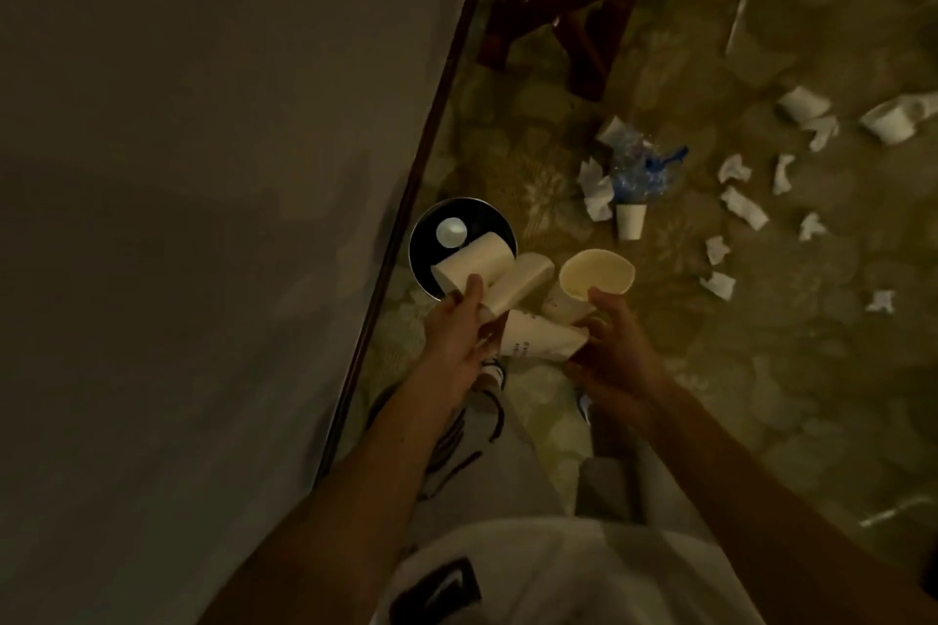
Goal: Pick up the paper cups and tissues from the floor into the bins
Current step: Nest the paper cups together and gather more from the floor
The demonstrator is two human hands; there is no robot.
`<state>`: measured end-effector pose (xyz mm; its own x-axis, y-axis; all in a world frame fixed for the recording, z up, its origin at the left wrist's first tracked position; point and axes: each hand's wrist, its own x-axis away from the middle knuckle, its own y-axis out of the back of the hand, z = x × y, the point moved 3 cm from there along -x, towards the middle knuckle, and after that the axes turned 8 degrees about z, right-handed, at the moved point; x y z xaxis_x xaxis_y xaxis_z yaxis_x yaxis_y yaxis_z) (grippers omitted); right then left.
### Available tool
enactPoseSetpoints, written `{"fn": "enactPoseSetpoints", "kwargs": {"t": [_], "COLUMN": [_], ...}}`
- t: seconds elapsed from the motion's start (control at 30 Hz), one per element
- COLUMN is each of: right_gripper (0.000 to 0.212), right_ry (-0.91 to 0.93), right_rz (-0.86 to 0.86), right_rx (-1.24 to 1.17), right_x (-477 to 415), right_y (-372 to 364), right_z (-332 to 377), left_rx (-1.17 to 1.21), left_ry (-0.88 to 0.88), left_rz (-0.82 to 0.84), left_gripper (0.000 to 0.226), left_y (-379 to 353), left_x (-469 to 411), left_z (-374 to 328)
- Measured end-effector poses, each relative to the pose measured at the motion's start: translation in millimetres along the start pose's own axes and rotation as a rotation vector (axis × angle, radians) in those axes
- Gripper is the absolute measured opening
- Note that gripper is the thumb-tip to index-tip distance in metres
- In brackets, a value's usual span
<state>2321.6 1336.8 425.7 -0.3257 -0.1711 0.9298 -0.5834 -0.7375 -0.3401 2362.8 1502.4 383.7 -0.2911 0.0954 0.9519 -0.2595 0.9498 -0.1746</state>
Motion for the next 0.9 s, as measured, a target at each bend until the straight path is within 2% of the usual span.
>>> {"fn": "enactPoseSetpoints", "kwargs": {"t": [0.07, 0.17, 0.37, 0.43, 0.53, 0.63, 0.77, 0.9], "right_gripper": [0.06, 0.039, 0.029, 0.033, 0.049, 0.062, 0.07, 0.066], "right_ry": [-0.002, -0.006, -0.095, -0.146, -0.186, -0.209, -0.158, -0.142], "right_rz": [0.054, 0.129, 0.099, 0.074, 0.009, -0.075, -0.047, -0.006], "right_rx": [-0.067, -0.129, -0.057, 0.017, 0.126, 0.155, 0.041, 0.082], "right_x": [-43, -106, -216, -247, -291, -321, -340, -340], "right_y": [-12, -24, -19, -17, -15, -14, -12, -8], "right_z": [-5, -10, -33, -41, -55, -65, -62, -53], "left_rx": [-0.016, -0.046, -0.253, -0.323, -0.396, -0.462, -0.436, -0.497], "left_ry": [-0.042, -0.059, -0.007, 0.01, 0.018, 0.036, 0.046, 0.036], "left_rz": [-0.03, -0.061, -0.089, -0.092, -0.104, -0.048, -0.051, -0.065], "left_gripper": [0.041, 0.034, 0.017, 0.018, 0.026, 0.032, 0.024, 0.024], "left_y": [16, 39, 71, 82, 94, 102, 111, 114], "left_x": [-42, -99, -194, -221, -257, -281, -293, -294], "left_z": [-11, -22, -17, -11, -7, -1, 2, -1]}}
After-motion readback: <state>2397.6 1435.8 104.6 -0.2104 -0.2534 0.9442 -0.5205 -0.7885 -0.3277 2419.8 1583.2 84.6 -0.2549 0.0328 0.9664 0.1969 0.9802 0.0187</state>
